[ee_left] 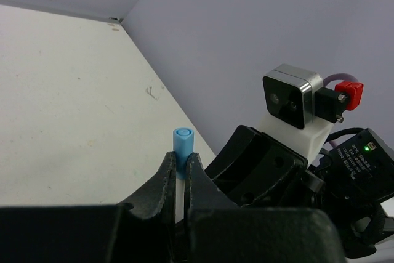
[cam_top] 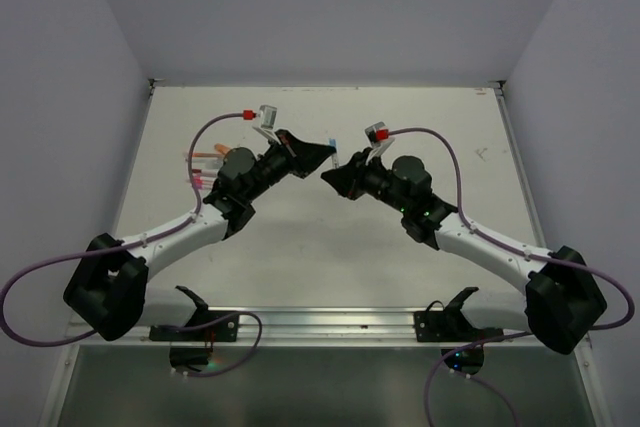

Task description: Open the pen caps

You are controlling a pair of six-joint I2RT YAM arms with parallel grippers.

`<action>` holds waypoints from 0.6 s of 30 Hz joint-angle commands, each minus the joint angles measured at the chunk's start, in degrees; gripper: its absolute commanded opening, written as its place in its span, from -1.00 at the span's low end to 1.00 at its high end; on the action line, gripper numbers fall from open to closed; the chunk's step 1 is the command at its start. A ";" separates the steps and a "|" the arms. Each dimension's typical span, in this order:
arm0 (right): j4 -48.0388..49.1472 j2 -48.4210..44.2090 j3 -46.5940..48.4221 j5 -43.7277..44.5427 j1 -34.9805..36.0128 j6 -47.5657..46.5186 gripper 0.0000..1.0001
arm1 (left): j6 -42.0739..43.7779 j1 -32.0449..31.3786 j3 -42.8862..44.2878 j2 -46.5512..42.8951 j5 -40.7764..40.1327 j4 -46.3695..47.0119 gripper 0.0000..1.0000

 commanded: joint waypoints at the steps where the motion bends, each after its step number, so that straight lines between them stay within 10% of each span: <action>1: -6.26 -1.32 -5.43 -6.76 4.04 2.42 -1.00 | 1.09 3.10 2.54 -0.71 -20.23 18.68 -1.00; 18: -12.83 -8.62 -8.17 4.38 4.66 2.17 -1.00 | 7.58 2.84 2.44 -6.33 -13.75 2.27 -1.00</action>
